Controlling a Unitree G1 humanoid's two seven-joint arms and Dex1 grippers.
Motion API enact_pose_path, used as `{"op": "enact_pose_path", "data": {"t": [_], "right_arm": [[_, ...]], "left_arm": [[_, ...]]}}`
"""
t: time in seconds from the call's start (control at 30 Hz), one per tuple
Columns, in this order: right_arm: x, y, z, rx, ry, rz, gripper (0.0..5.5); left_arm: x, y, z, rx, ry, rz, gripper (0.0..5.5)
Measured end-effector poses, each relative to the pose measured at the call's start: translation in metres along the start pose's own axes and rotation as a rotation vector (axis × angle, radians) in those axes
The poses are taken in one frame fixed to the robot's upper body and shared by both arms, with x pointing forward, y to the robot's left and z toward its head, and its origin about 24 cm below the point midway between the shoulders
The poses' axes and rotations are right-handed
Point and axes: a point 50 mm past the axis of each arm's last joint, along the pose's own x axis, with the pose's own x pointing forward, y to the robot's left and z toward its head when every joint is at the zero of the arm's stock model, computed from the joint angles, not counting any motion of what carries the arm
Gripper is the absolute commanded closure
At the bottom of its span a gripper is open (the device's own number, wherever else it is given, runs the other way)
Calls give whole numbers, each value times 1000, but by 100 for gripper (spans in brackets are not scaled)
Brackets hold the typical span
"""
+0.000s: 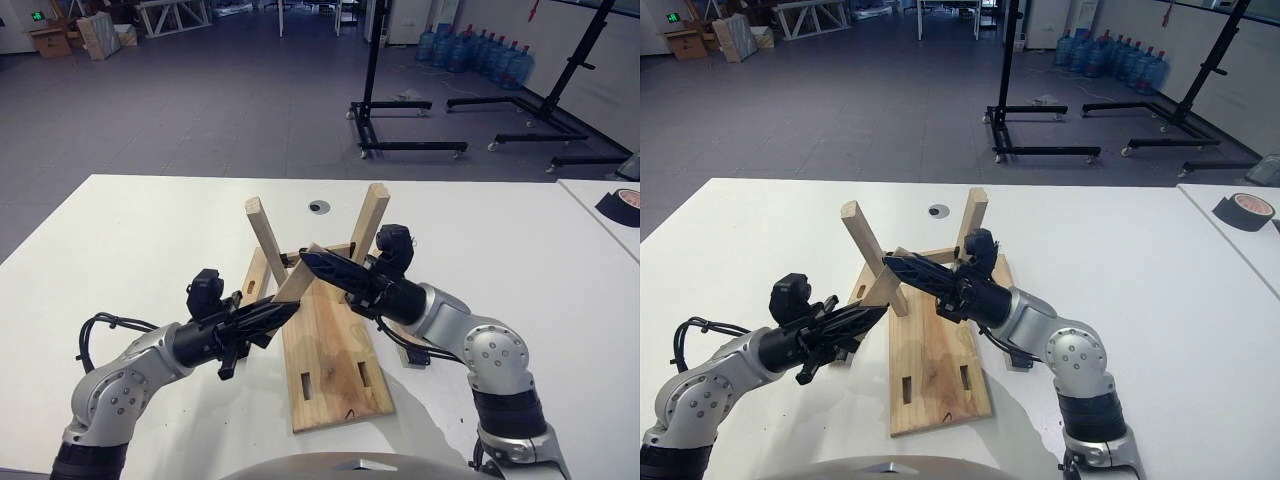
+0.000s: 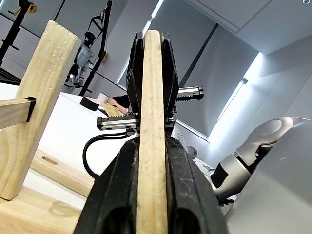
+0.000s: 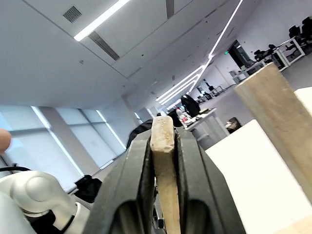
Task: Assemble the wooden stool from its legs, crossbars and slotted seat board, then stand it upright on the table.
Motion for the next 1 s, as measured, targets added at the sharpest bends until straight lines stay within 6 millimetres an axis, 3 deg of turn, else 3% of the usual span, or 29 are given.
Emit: {"op": "enact_pose_path", "data": {"t": [0.03, 0.27, 0.4, 0.53, 0.63, 0.8, 1.0], "right_arm": [[0, 0, 0, -2, 1, 0, 508], [-4, -1, 7, -41, -24, -9, 510], [-28, 9, 53, -186, -178, -27, 510], [-50, 11, 66, -255, -111, -58, 511], [-60, -10, 57, -264, 23, -173, 511], [-61, -56, 44, -331, 111, -346, 511], [-54, -62, 45, -381, 139, -319, 511]], "left_arm": [[0, 0, 0, -2, -2, 3, 475], [1, 2, 3, 2, -12, 7, 369], [3, 7, -5, 20, 84, 45, 314], [3, 11, -5, 50, 102, 83, 314], [7, 30, 5, 129, 132, 185, 314], [21, 72, 14, 275, 296, 320, 314], [21, 85, 18, 361, 351, 294, 314]]}}
